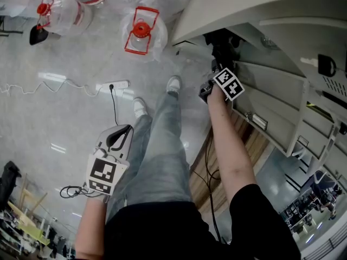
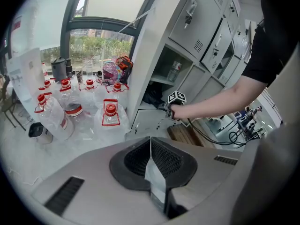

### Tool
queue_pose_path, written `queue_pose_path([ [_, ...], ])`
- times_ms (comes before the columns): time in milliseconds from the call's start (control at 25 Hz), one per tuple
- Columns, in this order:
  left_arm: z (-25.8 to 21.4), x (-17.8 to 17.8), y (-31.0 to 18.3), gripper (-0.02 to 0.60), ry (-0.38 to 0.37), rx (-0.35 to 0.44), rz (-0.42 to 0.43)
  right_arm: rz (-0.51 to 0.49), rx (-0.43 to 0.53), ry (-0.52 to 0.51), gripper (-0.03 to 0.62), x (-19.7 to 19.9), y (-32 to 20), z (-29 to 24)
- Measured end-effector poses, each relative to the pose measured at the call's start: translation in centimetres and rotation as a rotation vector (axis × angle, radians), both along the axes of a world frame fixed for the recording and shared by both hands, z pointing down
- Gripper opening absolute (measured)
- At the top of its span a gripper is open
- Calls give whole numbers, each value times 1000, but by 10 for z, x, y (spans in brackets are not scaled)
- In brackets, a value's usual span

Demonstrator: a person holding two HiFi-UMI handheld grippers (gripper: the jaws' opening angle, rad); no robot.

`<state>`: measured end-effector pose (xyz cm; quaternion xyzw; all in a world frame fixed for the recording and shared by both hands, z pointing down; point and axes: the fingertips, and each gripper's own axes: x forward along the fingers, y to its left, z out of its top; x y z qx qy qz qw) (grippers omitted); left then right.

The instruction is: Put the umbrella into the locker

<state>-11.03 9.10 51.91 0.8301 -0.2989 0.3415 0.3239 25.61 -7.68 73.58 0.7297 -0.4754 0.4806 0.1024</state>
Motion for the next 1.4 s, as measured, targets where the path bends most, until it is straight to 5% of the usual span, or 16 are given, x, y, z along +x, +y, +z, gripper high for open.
queue_pose_path([
  [440,-2,-2,-3,11,0,3,-17,-241,10,269,264,-9,-27,-29],
  [680,3,-1,2,11,-5,-5,-21,-515,-166,457,285,-3,-51,-8],
  [960,4,0,1,11,-7,-8,-31,-676,-241,529,278,-4,-67,-7],
  [1240,6,2,1,11,-8,-11,-42,-792,-296,454,278,-5,-76,11],
  [1400,7,5,5,11,-7,-15,-47,-951,-293,594,245,-7,-73,3],
])
